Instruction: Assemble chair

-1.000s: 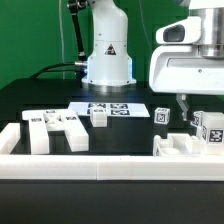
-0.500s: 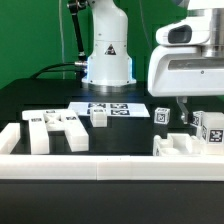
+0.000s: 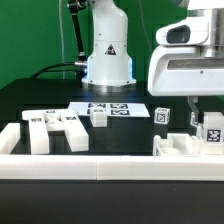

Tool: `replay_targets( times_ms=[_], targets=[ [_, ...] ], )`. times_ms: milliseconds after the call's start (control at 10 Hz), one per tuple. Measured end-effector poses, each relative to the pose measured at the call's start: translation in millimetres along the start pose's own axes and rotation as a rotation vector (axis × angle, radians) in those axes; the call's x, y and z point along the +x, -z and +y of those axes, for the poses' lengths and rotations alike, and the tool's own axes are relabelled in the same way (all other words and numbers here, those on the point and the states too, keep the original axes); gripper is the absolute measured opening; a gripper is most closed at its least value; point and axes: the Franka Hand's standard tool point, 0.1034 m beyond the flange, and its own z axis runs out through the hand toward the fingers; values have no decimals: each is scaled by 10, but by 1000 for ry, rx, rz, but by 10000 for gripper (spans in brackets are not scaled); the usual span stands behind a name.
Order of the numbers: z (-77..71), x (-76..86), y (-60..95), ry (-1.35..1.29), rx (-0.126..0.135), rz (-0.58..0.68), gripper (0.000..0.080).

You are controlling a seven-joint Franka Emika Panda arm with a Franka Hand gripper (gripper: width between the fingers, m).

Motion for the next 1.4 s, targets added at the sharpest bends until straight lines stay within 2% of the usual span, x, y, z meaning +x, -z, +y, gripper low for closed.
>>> replay_targets(
  times_ms=[500,900,1200,1400],
  targets=[
    [-8,-1,-14,-533,9,9,289],
    [9,20,-9,-932,44,-15,290],
    [9,23,-9,-1211,45,-22,290],
    [0,17,-10,-1306,42,-25,290]
  ],
)
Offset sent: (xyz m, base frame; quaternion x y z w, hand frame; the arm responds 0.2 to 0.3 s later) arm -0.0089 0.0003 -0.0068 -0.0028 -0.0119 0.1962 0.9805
